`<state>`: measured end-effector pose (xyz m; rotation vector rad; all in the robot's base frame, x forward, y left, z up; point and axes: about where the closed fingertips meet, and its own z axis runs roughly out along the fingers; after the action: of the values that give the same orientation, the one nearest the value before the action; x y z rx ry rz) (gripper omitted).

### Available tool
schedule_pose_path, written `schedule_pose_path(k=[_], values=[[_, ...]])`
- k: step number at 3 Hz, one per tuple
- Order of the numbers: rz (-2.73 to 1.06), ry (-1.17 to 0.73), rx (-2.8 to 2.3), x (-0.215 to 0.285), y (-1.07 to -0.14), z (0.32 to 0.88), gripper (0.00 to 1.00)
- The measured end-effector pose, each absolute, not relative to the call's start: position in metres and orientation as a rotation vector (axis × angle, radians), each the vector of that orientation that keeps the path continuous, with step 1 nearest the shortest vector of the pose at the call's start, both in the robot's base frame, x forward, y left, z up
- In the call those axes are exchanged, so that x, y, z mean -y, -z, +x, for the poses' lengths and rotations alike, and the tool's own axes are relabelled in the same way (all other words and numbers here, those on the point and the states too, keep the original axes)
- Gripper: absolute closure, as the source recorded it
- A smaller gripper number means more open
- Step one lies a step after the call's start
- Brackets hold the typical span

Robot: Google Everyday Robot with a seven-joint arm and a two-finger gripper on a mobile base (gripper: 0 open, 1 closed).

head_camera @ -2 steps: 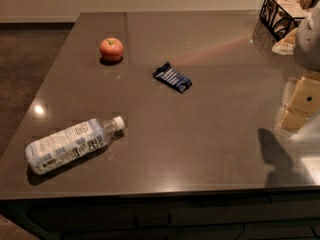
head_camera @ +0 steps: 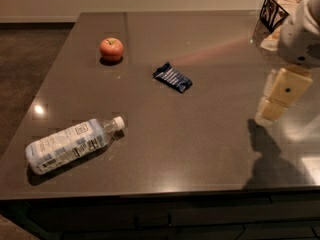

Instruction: Pick rxbar blueberry

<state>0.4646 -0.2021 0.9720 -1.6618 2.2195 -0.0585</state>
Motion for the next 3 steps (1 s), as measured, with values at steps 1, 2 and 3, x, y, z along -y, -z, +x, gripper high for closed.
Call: schedule_pose_path(k=[1,2,3], values=[[-1.569,0.025,-2.231,0.187,-0.958,0.508,0.00],[-1.456,-0.011,-2.283,0.176,-0.940,0.556,0.00],[-1.324,-0.056,-2.334,0.167,-0.920,0.594,0.00]])
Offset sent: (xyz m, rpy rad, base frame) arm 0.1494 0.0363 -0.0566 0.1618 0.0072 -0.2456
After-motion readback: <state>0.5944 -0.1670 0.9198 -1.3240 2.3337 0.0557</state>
